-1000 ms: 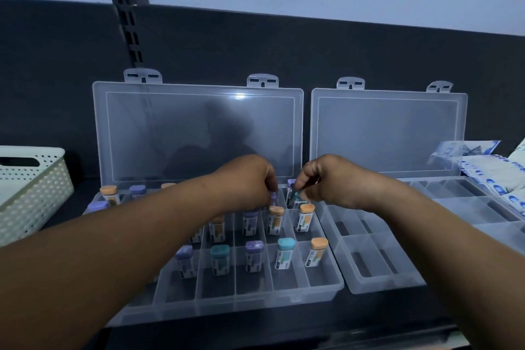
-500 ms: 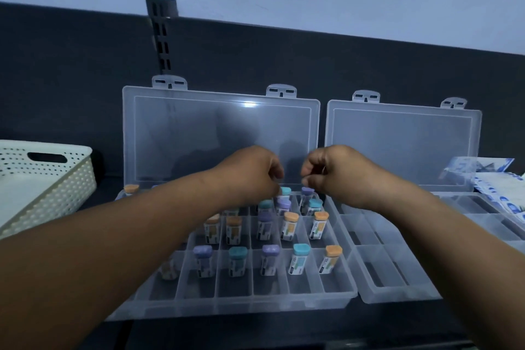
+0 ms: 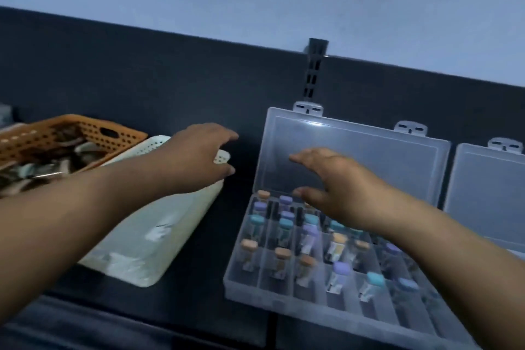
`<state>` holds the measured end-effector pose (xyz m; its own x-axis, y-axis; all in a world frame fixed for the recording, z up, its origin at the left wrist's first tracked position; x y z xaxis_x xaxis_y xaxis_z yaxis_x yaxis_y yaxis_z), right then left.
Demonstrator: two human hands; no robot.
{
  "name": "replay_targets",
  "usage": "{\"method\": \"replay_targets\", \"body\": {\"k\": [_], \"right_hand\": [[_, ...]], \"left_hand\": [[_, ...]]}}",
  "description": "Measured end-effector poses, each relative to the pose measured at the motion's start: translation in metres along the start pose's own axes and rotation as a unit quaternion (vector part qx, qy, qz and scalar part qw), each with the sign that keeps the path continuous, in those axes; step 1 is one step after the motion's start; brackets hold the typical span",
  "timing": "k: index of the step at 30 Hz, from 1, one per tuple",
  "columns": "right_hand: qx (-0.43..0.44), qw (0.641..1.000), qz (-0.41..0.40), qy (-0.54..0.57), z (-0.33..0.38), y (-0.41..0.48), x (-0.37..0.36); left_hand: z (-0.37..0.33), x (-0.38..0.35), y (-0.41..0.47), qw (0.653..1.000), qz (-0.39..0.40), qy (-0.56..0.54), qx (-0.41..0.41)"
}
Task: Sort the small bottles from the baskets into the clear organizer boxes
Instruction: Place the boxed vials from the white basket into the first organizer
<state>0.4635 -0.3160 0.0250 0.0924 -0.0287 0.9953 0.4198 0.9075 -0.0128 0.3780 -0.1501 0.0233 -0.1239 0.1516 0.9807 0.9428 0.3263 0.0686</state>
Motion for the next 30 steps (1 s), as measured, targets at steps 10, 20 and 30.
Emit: {"method": "replay_targets", "body": {"k": [10,20,30], "right_hand": [[0.081,0.993,0.082,-0.002,0.136,0.082,-0.048],[0.034,0.96,0.26,-0.099,0.181,0.128,-0.106],[0.015,0.969,0.237,-0.071,0.187,0.145,-0.108]], "left_hand": [[0.134,-0.021,-0.054,0.995,0.087,-0.015,0.046],[0.144,-0.066,-0.058,0.963,0.265,-0.05,-0.018],[0.141,-0.081,-0.064,0.933,0.353,-0.046,-0.047]]}}
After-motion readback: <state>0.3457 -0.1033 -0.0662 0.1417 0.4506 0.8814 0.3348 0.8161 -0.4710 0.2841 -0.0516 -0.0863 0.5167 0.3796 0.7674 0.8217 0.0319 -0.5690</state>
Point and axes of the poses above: each hand's wrist, its own y-axis towards the middle knuckle, its own x-axis out of the back of the hand, z = x × y, the point moved 8 cm from there along y, towards the middle knuckle, and after that the axes turned 10 degrees about z, right-handed, at the moved point
